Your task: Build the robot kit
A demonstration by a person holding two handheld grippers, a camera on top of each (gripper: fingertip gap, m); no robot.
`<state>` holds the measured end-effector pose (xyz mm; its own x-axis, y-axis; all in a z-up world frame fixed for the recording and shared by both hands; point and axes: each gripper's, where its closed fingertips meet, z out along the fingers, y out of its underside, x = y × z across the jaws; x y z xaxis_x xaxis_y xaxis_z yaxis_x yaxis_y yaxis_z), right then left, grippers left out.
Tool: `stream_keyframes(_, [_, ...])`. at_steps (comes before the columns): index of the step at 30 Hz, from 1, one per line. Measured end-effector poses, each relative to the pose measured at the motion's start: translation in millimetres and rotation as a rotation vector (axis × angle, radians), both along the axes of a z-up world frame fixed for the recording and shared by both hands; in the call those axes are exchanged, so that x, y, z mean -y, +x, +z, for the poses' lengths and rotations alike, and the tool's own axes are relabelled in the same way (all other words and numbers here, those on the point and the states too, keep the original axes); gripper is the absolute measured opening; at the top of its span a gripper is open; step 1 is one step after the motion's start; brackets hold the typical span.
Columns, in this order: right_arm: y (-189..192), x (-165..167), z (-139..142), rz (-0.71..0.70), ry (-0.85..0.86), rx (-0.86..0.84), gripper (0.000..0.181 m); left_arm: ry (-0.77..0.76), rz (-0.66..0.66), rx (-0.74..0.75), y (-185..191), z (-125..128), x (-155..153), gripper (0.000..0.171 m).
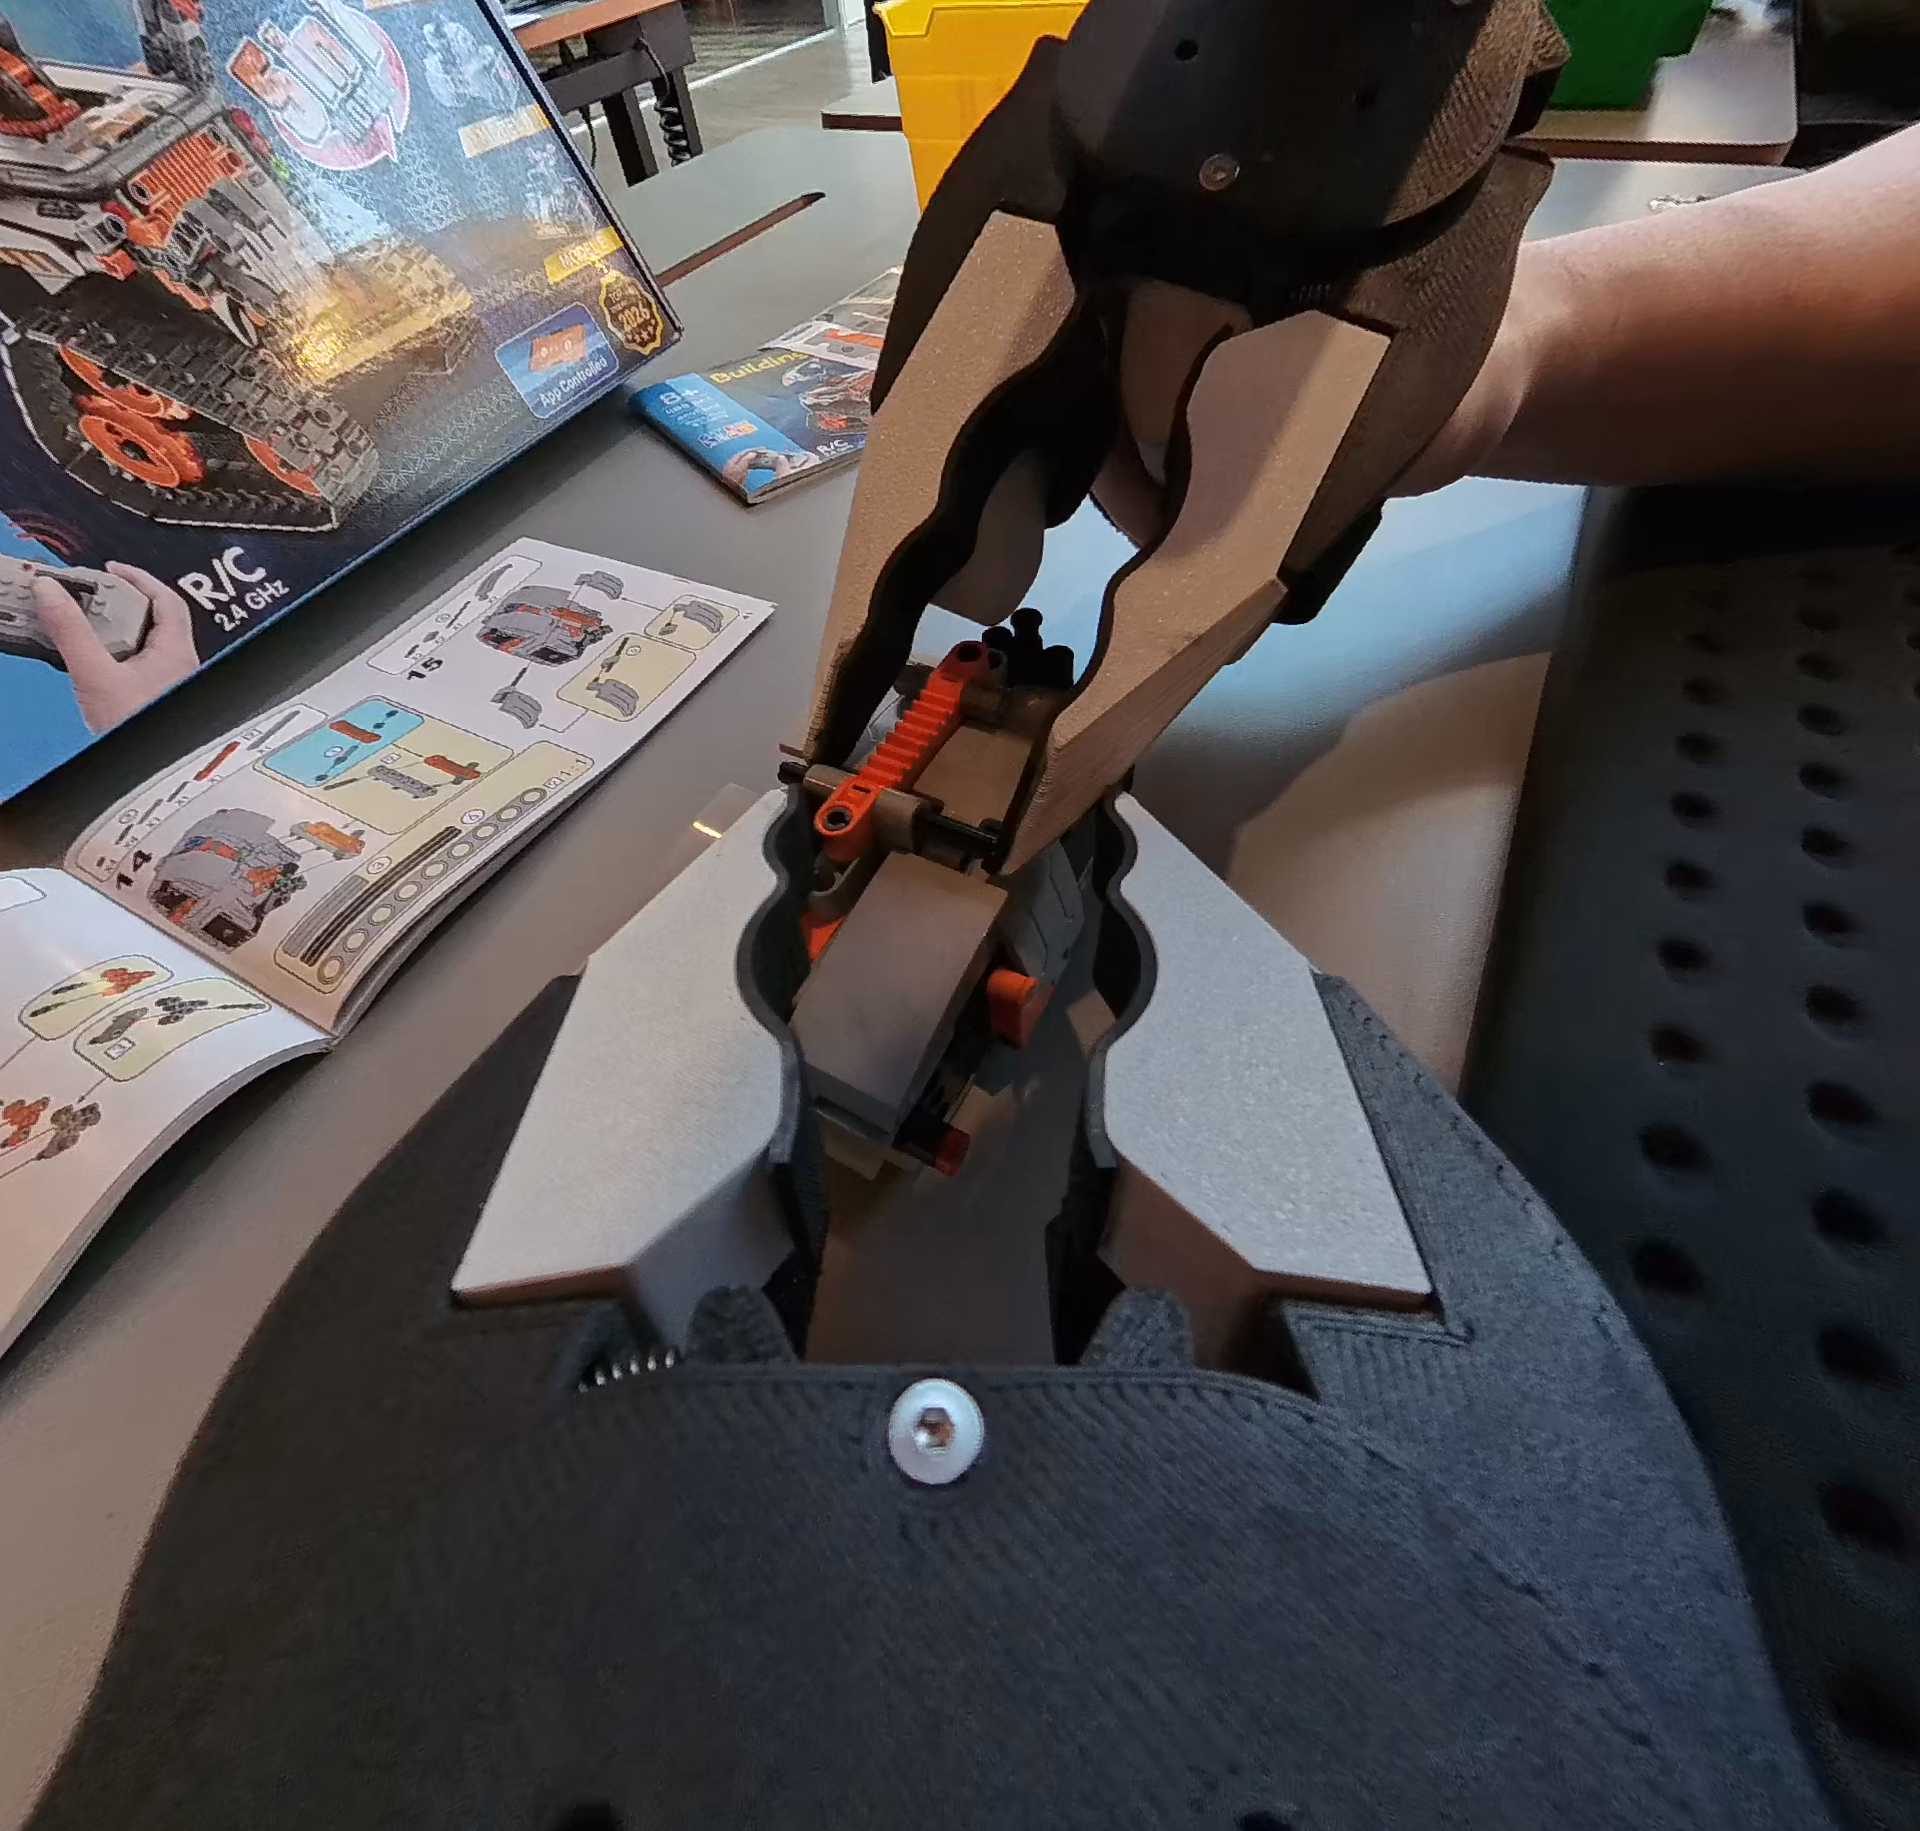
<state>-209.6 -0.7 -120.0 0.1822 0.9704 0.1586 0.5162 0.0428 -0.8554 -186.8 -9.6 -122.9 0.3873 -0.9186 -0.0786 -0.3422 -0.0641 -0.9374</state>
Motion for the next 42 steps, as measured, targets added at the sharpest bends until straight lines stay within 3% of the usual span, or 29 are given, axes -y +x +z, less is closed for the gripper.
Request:
stream_keyframes(6, [0.6,0.3,0.4,0.012,-0.045,-0.023,0.036,-0.018,-0.001,0.016,0.6,1.1,0.0,0.054])
stream_keyframes(12, [1.2,4.2,0.5,0.078,-0.031,-0.027,0.037,-0.105,-0.091,0.066,-4.0,6.6,4.0,0.055])
stream_keyframes(21, [0.7,5.1,1.7,0.095,-0.035,-0.056,0.038,-0.049,-0.154,0.013,-14.5,8.1,-0.9,0.052])
stream_keyframes(30, [-3.8,8.4,6.1,0.12,-0.018,-0.048,0.038,-0.068,-0.225,0.069,-10.0,10.4,6.4,0.055])
stream_keyframes(42, [-4.4,2.9,3.4,0.094,0.047,0.0,0.04,-0.09,-0.2,0.066,-6.4,6.1,5.5,0.054])
